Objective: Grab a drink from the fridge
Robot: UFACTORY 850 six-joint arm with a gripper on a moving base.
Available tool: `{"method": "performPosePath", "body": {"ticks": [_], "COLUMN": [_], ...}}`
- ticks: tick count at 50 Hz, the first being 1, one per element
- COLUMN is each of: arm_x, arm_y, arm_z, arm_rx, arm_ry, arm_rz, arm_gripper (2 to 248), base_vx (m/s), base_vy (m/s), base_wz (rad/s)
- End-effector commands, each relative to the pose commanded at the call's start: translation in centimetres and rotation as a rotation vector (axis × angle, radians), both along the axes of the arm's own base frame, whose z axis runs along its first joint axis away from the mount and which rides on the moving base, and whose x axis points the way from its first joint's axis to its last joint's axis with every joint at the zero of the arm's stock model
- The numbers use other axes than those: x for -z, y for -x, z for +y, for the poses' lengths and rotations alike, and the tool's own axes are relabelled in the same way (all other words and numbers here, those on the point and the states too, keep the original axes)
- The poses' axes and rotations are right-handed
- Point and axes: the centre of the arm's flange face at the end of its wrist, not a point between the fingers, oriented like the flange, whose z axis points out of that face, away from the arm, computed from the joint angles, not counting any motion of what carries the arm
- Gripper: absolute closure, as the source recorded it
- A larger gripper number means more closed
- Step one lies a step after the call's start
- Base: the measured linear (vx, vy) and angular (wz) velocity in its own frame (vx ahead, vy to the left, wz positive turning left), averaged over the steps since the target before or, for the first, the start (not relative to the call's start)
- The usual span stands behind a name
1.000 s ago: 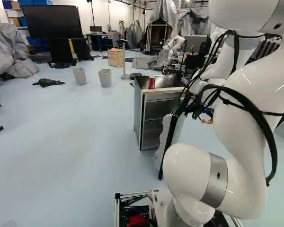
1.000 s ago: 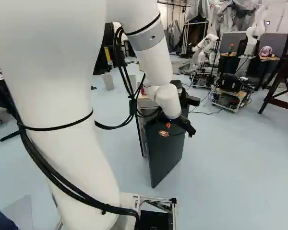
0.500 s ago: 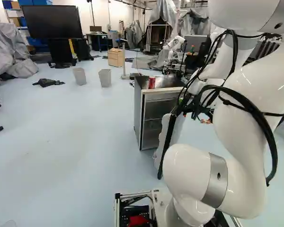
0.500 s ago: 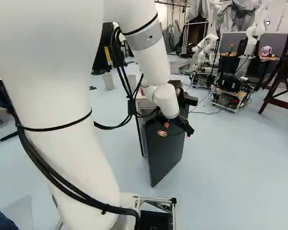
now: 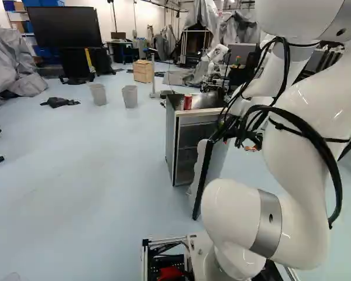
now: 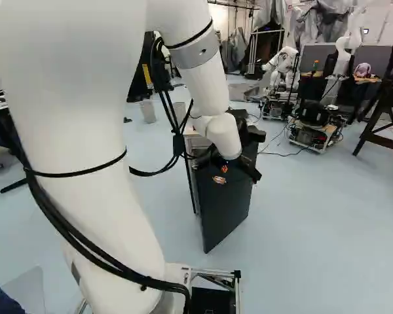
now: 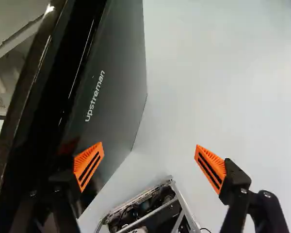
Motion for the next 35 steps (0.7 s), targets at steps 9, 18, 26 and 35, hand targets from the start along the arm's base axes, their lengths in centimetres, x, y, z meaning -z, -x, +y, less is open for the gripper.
{"method": "performPosePath", "body": {"ticks": [9, 18, 26, 35], "arm_x": [0.0, 0.0, 0.0, -0.1], "arm_y": [-0.7, -1.5, -2.2, -3.1], "arm_z": [0.4, 0.7, 0.9, 1.1], "arm_rx": [-0.015, -0.029, -0.041, -0.054], "arm_ry": [0.001, 0.004, 0.011, 0.02], "arm_rz": [-0.001, -0.007, -0.016, -0.029], "arm_gripper": [3, 3, 3, 3], "base_vx": [0.0, 0.0, 0.0, 0.0], "base_vy": [0.0, 0.0, 0.0, 0.0], "base_wz": [0.0, 0.0, 0.0, 0.0]}}
